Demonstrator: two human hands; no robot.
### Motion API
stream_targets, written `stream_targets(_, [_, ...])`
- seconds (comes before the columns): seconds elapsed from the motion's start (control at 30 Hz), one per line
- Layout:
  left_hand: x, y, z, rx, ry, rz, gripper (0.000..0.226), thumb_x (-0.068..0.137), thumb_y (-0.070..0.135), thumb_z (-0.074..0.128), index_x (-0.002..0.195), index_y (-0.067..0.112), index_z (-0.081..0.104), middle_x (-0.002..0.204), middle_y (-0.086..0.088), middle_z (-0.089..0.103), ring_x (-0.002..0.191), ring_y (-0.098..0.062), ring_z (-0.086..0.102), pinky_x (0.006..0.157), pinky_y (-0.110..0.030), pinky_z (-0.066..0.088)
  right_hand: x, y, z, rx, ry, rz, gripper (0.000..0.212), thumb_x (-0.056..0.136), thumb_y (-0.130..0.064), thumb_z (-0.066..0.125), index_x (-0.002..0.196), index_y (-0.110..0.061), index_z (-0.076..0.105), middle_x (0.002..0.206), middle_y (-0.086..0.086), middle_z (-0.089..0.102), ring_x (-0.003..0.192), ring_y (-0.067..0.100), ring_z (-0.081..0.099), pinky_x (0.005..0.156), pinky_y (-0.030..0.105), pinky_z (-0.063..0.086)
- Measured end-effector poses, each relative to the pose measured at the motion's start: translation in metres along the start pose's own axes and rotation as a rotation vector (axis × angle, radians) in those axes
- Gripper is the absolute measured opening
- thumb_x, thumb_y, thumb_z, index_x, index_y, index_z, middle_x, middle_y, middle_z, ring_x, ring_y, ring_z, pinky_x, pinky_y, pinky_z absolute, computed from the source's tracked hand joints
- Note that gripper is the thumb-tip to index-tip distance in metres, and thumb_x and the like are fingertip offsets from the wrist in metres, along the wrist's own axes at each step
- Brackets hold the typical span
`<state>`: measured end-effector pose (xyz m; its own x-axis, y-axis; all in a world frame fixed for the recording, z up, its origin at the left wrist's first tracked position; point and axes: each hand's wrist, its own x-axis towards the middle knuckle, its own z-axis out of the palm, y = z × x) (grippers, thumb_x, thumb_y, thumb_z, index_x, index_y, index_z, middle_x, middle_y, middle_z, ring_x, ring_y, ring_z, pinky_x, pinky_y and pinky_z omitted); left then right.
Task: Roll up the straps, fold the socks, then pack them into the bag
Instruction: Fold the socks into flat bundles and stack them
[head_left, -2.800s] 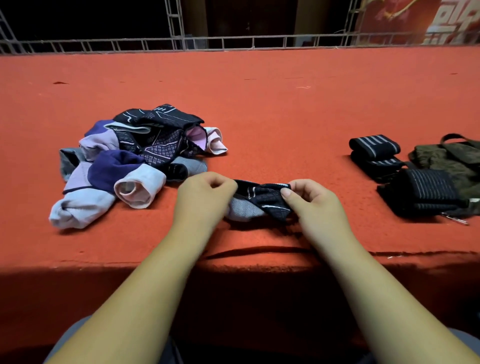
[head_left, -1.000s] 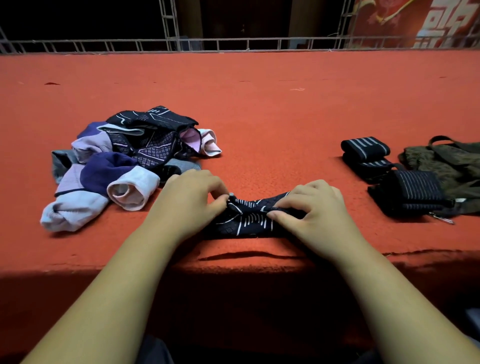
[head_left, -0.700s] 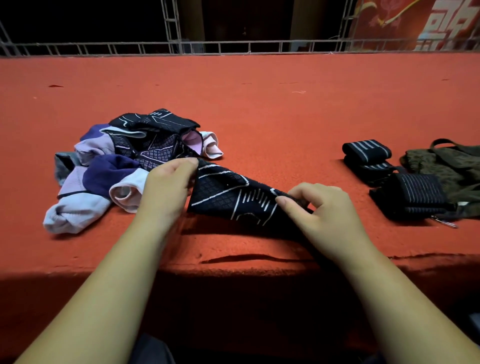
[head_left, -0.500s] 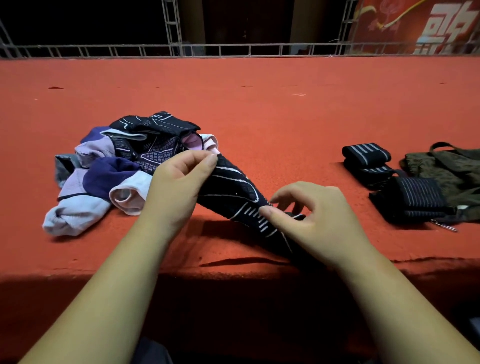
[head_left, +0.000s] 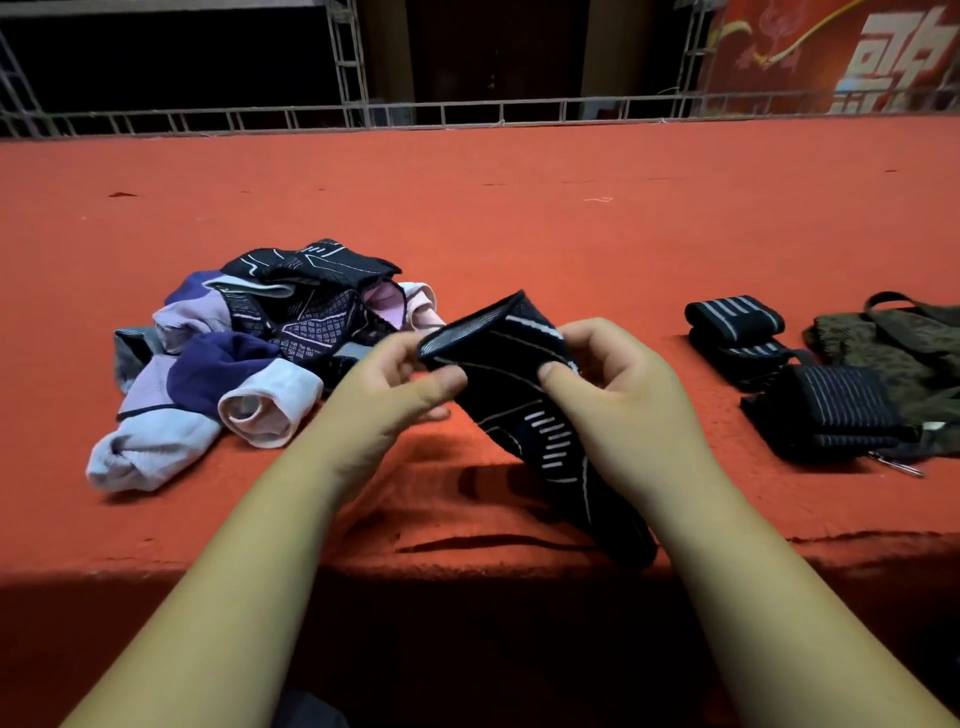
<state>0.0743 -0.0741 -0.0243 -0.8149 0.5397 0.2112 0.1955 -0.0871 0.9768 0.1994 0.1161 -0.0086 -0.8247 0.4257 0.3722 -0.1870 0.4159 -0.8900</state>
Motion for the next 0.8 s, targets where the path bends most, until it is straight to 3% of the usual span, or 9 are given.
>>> stream_targets(0.13, [-0.004, 0.001, 0.016, 0.041, -0.051, 0.036, 0.028, 0.088, 0.03, 0.076, 0.113, 0.017, 0.079, 0.112, -0.014, 0.078, 0.098, -0.023, 0.073, 0.086, -0.04, 0.061, 0.0, -0.01, -0.009, 0.335, 0.057, 0.091, 0.012, 0.098, -0.003, 0.064, 0.103, -0.01, 0.073, 0.084, 0.008, 0.077, 0.072, 0.015, 0.069, 0.063, 0.029, 0.055])
stream_targets(0.23, [-0.002, 0.012, 0.026, -0.05, -0.011, 0.07, 0.021, 0.092, 0.021, 0.072, 0.109, 0.014, 0.081, 0.105, -0.023, 0.076, 0.091, -0.026, 0.068, 0.083, -0.043, 0.06, 0.0, -0.012, -0.019, 0.449, 0.004, 0.108, 0.01, 0.101, -0.013, 0.064, 0.104, -0.007, 0.072, 0.079, 0.011, 0.066, 0.064, 0.019, 0.059, 0.058, 0.031, 0.048])
stream_targets(0.37, [-0.004, 0.023, 0.037, -0.241, -0.005, 0.021, 0.019, 0.103, 0.005, 0.058, 0.108, 0.001, 0.075, 0.081, -0.007, 0.074, 0.064, -0.01, 0.066, 0.057, -0.017, 0.051, -0.003, -0.004, -0.03, 0.395, -0.166, 0.015, 0.039, 0.099, -0.044, 0.057, 0.088, -0.006, 0.06, 0.082, 0.013, 0.049, 0.077, 0.029, 0.039, 0.071, 0.056, 0.031])
stream_targets(0.47, [-0.008, 0.026, 0.041, -0.278, 0.009, -0.034, 0.023, 0.106, 0.002, 0.05, 0.107, 0.0, 0.073, 0.064, 0.0, 0.068, 0.046, 0.0, 0.057, 0.044, -0.01, 0.04, -0.007, 0.002, -0.032, 0.339, -0.14, -0.013, 0.027, 0.1, -0.037, 0.06, 0.082, -0.017, 0.065, 0.078, 0.007, 0.05, 0.077, 0.022, 0.044, 0.075, 0.047, 0.034])
stream_targets(0.5, [-0.008, 0.026, 0.042, -0.267, 0.002, -0.036, 0.024, 0.106, 0.003, 0.051, 0.109, 0.001, 0.075, 0.072, -0.004, 0.073, 0.054, -0.004, 0.063, 0.05, -0.013, 0.045, -0.008, 0.004, -0.031, 0.342, -0.121, -0.021, 0.023, 0.1, -0.032, 0.062, 0.088, -0.014, 0.071, 0.08, 0.007, 0.055, 0.079, 0.02, 0.047, 0.076, 0.044, 0.036])
stream_targets(0.57, [-0.008, 0.028, 0.043, -0.199, -0.031, -0.005, 0.025, 0.106, 0.009, 0.057, 0.12, 0.006, 0.076, 0.105, -0.012, 0.08, 0.091, -0.02, 0.075, 0.076, -0.026, 0.057, -0.009, 0.006, -0.03, 0.359, -0.104, -0.02, 0.021, 0.101, -0.026, 0.067, 0.105, -0.008, 0.076, 0.089, 0.014, 0.068, 0.084, 0.021, 0.055, 0.079, 0.043, 0.042])
stream_targets(0.63, [-0.011, 0.026, 0.04, -0.062, -0.107, 0.041, 0.03, 0.101, 0.012, 0.066, 0.13, 0.013, 0.072, 0.124, -0.008, 0.077, 0.118, -0.023, 0.072, 0.099, -0.034, 0.058, -0.01, 0.006, -0.029, 0.377, -0.067, -0.005, 0.018, 0.101, -0.021, 0.071, 0.105, -0.004, 0.076, 0.093, 0.013, 0.074, 0.086, 0.018, 0.063, 0.081, 0.036, 0.05])
stream_targets(0.73, [-0.011, 0.02, 0.037, 0.109, -0.225, -0.004, 0.048, 0.09, 0.006, 0.08, 0.135, 0.018, 0.065, 0.127, -0.002, 0.076, 0.124, -0.02, 0.07, 0.105, -0.04, 0.055, -0.009, 0.005, -0.029, 0.352, 0.036, -0.014, 0.018, 0.098, -0.02, 0.074, 0.088, -0.006, 0.069, 0.083, 0.002, 0.071, 0.08, 0.012, 0.063, 0.076, 0.025, 0.052])
stream_targets(0.8, [-0.01, 0.013, 0.037, 0.111, -0.217, -0.04, 0.045, 0.092, 0.002, 0.077, 0.133, 0.016, 0.066, 0.125, -0.005, 0.077, 0.123, -0.023, 0.07, 0.104, -0.043, 0.057, -0.007, 0.007, -0.029, 0.333, 0.102, -0.024, 0.022, 0.096, -0.022, 0.077, 0.083, -0.01, 0.064, 0.08, 0.001, 0.065, 0.078, 0.013, 0.059, 0.073, 0.029, 0.049])
